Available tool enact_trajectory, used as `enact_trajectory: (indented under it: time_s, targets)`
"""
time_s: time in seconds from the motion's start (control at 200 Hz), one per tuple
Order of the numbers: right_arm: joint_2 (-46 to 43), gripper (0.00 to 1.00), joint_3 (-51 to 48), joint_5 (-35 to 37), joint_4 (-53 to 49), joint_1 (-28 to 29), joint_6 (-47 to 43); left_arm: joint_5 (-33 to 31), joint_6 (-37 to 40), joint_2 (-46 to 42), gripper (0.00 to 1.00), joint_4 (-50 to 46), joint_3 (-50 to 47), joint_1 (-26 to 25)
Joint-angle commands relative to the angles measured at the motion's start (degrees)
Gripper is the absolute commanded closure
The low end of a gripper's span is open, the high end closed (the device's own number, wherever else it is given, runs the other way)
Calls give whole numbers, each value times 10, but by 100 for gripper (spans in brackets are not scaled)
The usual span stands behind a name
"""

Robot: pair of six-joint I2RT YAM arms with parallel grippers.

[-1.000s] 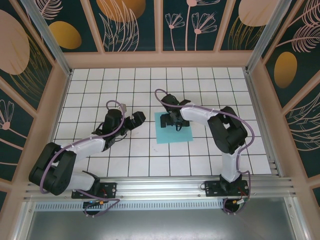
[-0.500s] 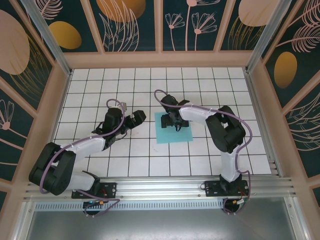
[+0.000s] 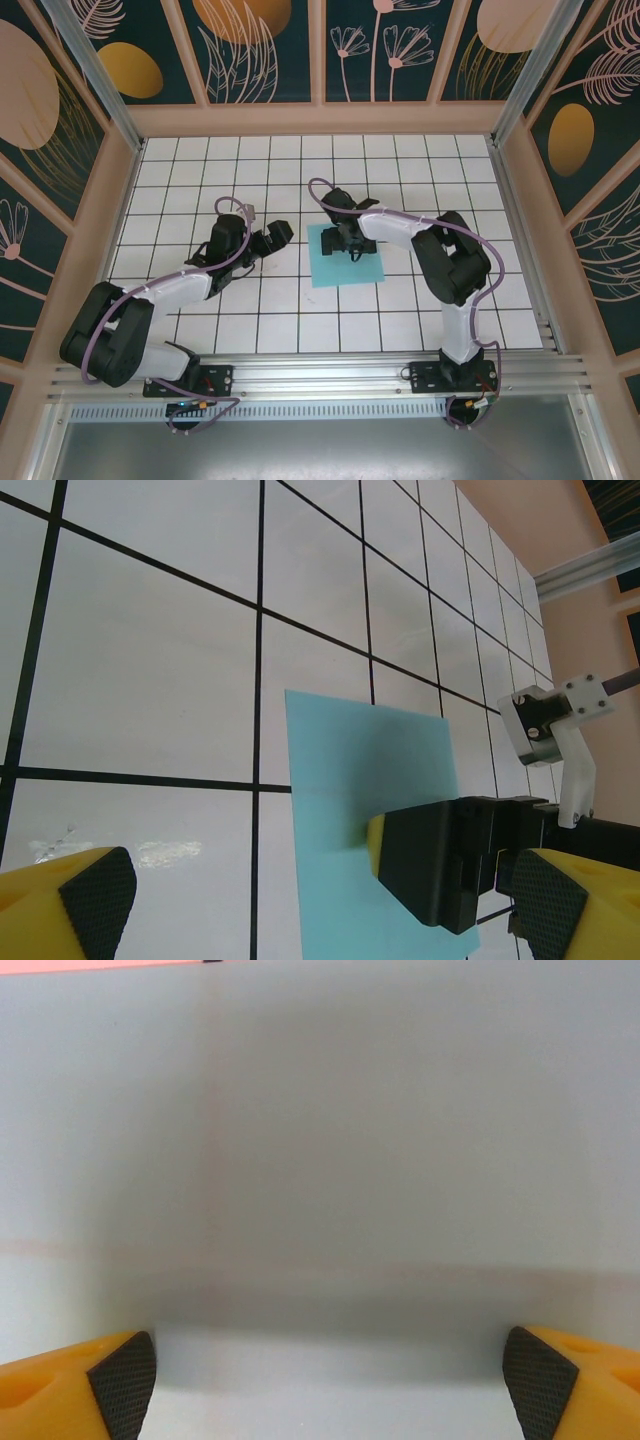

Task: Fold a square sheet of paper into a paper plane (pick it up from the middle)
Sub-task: Fold the square sheet of paper in half at the center of the table.

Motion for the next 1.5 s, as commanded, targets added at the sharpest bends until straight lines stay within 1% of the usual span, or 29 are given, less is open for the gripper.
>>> enact_trajectory:
  time_s: [0.0,0.135,0.28,0.42,0.585,0.721,0.786,1.096,1.161,1.236,1.351,1.466,1.496]
  targets:
    - [4,4,26,-14,-28,0,-2,7,9,4,1,-5,13,0]
    - [-4,1,31,-18,-32,3,2,9,11,7,2,-8,15,0]
    - [0,1,17,-23,-28,7,-1,10,11,4,2,-8,13,0]
    - [16,1,5,-37,-16,9,-3,10,11,6,2,-8,15,0]
    - [43,1,-10,-30,-14,10,3,12,12,4,1,-10,16,0]
    - [48,5,-19,-30,-9,13,6,9,13,-1,1,-14,12,0]
    - [48,7,-18,-17,-13,14,10,9,13,0,2,-14,11,0]
    - [47,11,-8,-1,-19,15,12,12,12,5,2,-13,16,0]
    - [49,16,-7,0,-20,15,11,12,12,5,2,-15,16,0]
    - [52,14,-6,0,-23,17,12,12,13,6,1,-15,15,0]
    - [55,15,-4,2,-25,19,11,12,11,6,1,-15,13,0]
    - [51,19,2,1,-26,19,11,11,11,4,2,-15,14,0]
    - [48,21,5,1,-26,19,11,11,11,4,2,-15,13,0]
